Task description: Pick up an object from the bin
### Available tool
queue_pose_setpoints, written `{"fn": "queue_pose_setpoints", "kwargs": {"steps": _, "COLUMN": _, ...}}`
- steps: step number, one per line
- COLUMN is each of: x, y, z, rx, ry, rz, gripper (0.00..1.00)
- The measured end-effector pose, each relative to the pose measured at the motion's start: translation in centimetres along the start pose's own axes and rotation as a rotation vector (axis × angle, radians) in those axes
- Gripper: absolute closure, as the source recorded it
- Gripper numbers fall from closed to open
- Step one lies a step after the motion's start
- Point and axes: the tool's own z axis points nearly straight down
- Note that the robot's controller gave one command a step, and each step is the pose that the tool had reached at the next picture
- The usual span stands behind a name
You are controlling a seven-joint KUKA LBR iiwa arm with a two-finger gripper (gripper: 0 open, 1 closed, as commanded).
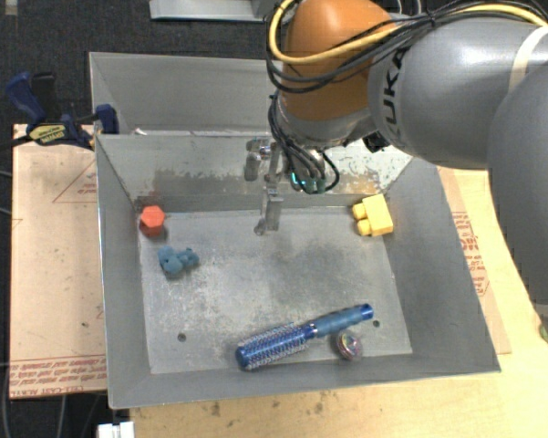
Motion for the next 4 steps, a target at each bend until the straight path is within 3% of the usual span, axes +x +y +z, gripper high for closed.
{"fn": "queue_pose_setpoints", "kwargs": {"steps": 1, "x": -0.3, "y": 6.6, "z": 7.3, "rx": -0.002, "ry": 0.0, "rz": 0.036, "gripper": 0.0}}
{"fn": "queue_pose_setpoints", "kwargs": {"steps": 2, "x": 7.5, "y": 9.7, "z": 14.5, "rx": 0.001, "ry": 0.003, "rz": 0.188, "gripper": 0.0}}
{"fn": "queue_pose_setpoints", "kwargs": {"steps": 3, "x": 3.3, "y": 11.2, "z": 14.4, "rx": -0.003, "ry": -0.011, "rz": 0.219, "gripper": 0.0}}
{"fn": "queue_pose_setpoints", "kwargs": {"steps": 4, "x": 3.4, "y": 11.1, "z": 14.4, "rx": -0.002, "ry": -0.008, "rz": 0.221, "gripper": 1.0}}
